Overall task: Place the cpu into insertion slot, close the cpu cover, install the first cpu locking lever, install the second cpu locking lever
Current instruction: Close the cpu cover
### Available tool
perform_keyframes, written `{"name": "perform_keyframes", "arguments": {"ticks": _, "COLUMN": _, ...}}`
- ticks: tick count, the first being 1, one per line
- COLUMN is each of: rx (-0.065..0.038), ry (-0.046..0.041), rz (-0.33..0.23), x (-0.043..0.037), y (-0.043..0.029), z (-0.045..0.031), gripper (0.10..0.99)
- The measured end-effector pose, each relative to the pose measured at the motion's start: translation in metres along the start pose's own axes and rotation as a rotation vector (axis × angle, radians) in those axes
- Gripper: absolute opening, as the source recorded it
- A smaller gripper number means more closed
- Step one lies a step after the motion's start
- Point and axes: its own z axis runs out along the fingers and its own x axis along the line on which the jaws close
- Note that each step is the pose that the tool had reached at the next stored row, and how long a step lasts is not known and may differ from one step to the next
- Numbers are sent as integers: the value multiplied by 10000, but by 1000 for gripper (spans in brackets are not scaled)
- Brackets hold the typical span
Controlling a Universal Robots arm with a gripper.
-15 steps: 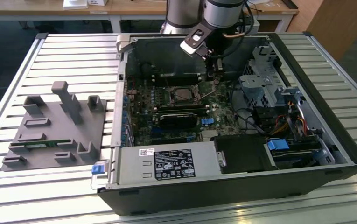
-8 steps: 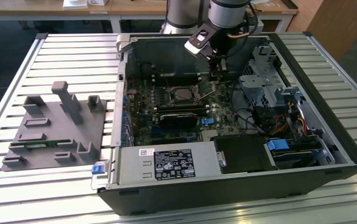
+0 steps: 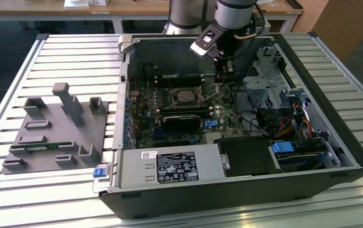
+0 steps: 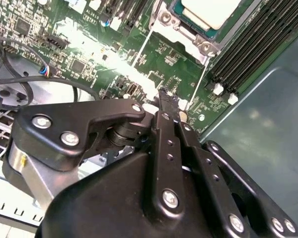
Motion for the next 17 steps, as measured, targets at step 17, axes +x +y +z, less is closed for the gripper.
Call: {"name": "perform_keyframes", "arguments": {"ticks": 17, "rx": 0, "ry": -1, "rz": -1, "x": -3, "y": 140, "z": 31, "gripper": 106}}
